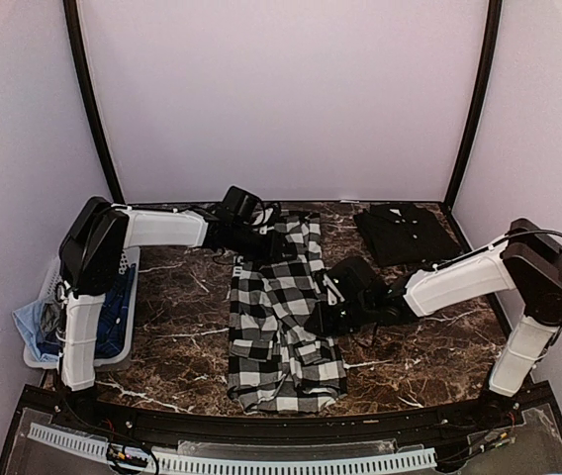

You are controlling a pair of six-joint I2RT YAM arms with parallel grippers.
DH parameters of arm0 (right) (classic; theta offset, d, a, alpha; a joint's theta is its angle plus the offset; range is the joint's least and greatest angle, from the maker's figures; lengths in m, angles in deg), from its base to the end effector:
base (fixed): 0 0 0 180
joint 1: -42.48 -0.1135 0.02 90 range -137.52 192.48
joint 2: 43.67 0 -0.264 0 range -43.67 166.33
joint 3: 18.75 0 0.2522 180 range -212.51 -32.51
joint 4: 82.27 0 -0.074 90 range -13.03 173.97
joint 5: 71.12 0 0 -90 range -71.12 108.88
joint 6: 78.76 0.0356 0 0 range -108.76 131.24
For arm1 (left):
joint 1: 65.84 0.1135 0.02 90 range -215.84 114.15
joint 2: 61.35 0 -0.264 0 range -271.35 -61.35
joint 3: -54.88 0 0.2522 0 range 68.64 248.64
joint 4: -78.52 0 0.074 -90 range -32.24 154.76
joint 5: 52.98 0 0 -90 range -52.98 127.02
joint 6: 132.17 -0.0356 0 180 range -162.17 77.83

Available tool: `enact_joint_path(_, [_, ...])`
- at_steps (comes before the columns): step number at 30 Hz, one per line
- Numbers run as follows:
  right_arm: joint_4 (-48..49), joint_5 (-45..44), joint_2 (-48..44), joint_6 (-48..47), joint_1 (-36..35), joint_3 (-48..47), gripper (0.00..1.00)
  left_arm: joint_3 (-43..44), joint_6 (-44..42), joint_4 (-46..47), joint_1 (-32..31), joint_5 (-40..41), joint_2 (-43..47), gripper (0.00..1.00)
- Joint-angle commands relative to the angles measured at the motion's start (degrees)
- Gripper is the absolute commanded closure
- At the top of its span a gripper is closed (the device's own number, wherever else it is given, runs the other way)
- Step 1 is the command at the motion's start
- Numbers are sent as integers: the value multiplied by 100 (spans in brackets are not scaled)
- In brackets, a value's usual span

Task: Fold and stack the long sleeve shirts
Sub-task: Smooth out the rectangle-folded shirt at the center of the board, then move the rectangle-folded shirt to the center of the board.

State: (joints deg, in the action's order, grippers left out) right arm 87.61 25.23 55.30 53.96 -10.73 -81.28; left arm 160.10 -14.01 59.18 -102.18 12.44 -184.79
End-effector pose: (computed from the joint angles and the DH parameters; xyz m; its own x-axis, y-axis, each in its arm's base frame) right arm 0.2000 0.2741 0.1450 -0.8903 -0.0647 -0.4507 -0.3232 0.7870 0.5255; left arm 0.3854 -0.3019 0.1901 -0.8126 0.0650 -0.5792 0.4775 0.6440 -0.5977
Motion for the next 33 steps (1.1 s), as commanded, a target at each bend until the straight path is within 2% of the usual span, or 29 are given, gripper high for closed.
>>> enact_joint_path(1, [385,158,-16,161,-117,362,84,401,105,116,212,-13,-520,55])
enact_joint_path(6, [337,90,5,118,-269,503,84,803,87,-128,323,-100,-1179,55])
enact_joint_path(11, [240,121,-59,96,-343,529,83,940,71,-233,372,-126,-1304,55])
enact_joint_path(18, [-329,37,-664,-44,-330,-167,81,1493,-114,-643,379,-172,-1304,55])
enact_joint_path(21, [-485,2,-692,-217,-169,-613,80,1772,-202,-806,374,-193,-1214,54])
enact_joint_path(27, [-151,404,-382,-235,419,-1238,81,1894,-181,-886,381,-6,-591,53])
enact_joint_path(33, [206,801,272,-182,769,-1708,82,1019,36,-880,404,135,106,53])
